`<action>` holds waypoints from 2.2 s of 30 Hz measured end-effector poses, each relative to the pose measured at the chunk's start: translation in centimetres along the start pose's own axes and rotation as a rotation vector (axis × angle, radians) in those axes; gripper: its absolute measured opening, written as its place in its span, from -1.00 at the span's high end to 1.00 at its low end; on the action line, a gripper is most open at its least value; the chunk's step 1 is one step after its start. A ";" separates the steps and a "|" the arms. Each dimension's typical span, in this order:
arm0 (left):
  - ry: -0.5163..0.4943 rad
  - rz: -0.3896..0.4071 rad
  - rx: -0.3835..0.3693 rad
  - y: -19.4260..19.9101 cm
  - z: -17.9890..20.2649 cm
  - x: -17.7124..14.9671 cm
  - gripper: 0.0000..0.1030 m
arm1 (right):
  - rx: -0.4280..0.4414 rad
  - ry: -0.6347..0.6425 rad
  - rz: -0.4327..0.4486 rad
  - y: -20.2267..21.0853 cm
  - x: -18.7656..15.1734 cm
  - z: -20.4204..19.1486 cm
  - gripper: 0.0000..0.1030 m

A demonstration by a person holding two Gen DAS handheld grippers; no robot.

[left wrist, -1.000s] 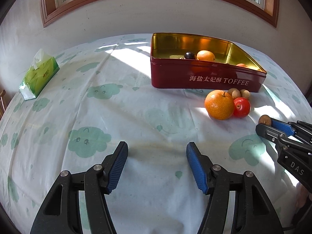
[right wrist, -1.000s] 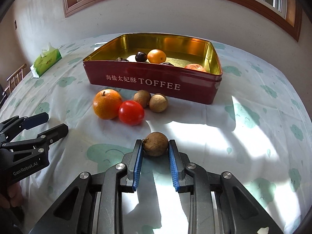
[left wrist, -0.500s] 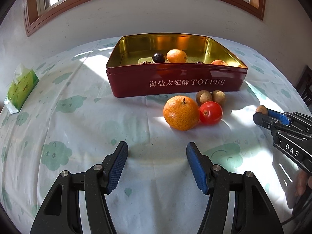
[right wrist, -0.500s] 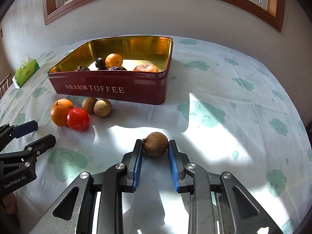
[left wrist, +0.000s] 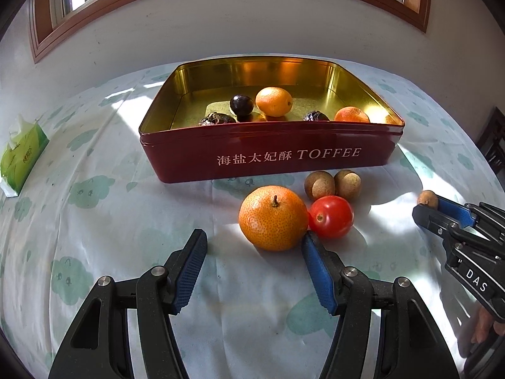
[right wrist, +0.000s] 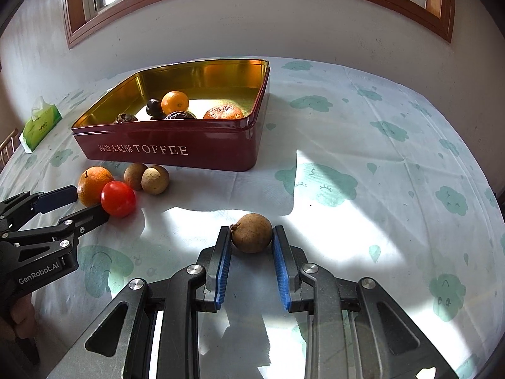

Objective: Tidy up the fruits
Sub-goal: 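Grasp the mandarin with the left tool while the right tool holds the brown fruit, then carry the mandarin and brown fruit over the red tin with both tools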

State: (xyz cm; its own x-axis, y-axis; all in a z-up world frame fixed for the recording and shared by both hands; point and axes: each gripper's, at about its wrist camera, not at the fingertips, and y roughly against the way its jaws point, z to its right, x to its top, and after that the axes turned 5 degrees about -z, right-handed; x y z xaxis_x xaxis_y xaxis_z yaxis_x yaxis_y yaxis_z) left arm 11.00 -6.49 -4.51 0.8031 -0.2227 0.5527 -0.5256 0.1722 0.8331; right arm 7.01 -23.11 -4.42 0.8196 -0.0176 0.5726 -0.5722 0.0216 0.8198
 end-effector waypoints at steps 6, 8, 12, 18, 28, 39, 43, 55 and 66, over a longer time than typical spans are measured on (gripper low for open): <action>-0.007 0.006 0.004 -0.6 0.2 1.0 -0.23 | 0.002 -0.001 0.000 0.0 0.0 0.0 0.51; -0.004 0.009 0.003 -0.7 0.2 1.1 -0.23 | 0.003 -0.002 0.000 0.0 0.0 0.0 0.50; 0.000 0.011 -0.004 -0.9 0.0 1.3 -0.21 | 0.002 -0.002 0.000 0.0 0.0 -0.1 0.50; -0.014 0.022 -0.002 -0.9 0.4 1.3 0.15 | 0.002 -0.001 0.000 0.0 0.0 -0.1 0.50; 0.003 0.022 0.005 -0.4 0.0 0.6 0.17 | -0.004 0.003 0.000 0.0 0.0 -0.3 0.50; 0.036 0.023 0.021 0.5 -0.7 -0.6 0.17 | -0.005 0.003 0.000 0.0 0.0 -0.3 0.50; 0.042 0.023 0.027 0.5 -0.8 -0.6 0.17 | -0.006 0.004 0.000 0.0 0.0 -0.3 0.50; 0.057 0.024 0.035 0.5 -1.0 -0.6 0.17 | -0.005 -0.001 0.003 0.1 0.0 0.0 0.53; 0.054 0.031 0.042 0.8 -1.0 -0.7 0.17 | 0.001 -0.013 -0.001 0.3 0.1 -0.1 0.53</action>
State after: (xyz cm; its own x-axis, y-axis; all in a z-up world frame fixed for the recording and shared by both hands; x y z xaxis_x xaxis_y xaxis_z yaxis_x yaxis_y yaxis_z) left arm 10.29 -5.24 -4.30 0.7996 -0.1650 0.5774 -0.5610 0.1377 0.8163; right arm 6.87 -23.02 -4.11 0.8197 -0.0308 0.5720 -0.5716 0.0209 0.8202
